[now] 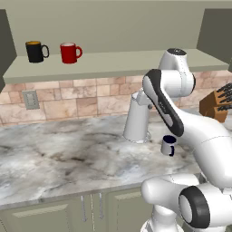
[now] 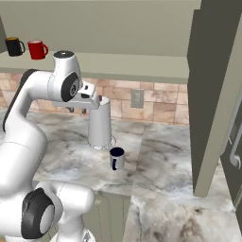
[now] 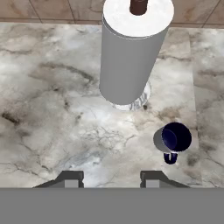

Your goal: Pick the mug on the counter and place it in the cabinet with the handle facing the right, like the mugs already inside.

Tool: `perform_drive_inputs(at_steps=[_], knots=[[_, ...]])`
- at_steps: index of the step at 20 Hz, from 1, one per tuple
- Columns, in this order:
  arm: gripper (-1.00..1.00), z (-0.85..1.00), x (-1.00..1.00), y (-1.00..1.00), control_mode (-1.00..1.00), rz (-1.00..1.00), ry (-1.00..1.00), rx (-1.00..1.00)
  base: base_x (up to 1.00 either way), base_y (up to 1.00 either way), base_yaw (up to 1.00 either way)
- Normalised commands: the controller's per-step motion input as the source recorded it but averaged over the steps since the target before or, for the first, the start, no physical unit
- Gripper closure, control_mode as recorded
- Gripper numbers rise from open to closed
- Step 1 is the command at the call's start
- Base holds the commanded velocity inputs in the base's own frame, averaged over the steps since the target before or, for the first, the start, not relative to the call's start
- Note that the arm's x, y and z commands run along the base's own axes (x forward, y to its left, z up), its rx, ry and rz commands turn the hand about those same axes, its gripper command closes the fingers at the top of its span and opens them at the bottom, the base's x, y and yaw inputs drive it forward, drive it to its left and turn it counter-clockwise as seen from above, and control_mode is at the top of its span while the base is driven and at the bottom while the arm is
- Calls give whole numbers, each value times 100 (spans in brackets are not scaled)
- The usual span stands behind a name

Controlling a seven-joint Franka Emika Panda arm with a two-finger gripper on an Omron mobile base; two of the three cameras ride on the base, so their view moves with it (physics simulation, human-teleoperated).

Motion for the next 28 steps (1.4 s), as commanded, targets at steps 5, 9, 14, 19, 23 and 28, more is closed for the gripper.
perform_drive_inputs(at_steps=[5,9,14,19,23,28], knots=[[-100,0,-9,0,-100,0,0,0,0,0,0],[-100,0,-26,0,-100,0,0,0,0,0,0],[-100,-3,-36,0,-100,0,-5,0,0,0,0],[-100,-11,-33,0,-100,0,-8,0,0,0,0],[-100,-17,-34,0,-100,0,-12,0,0,0,0],[-100,-22,-32,-1,-100,0,-14,-1,0,0,0]])
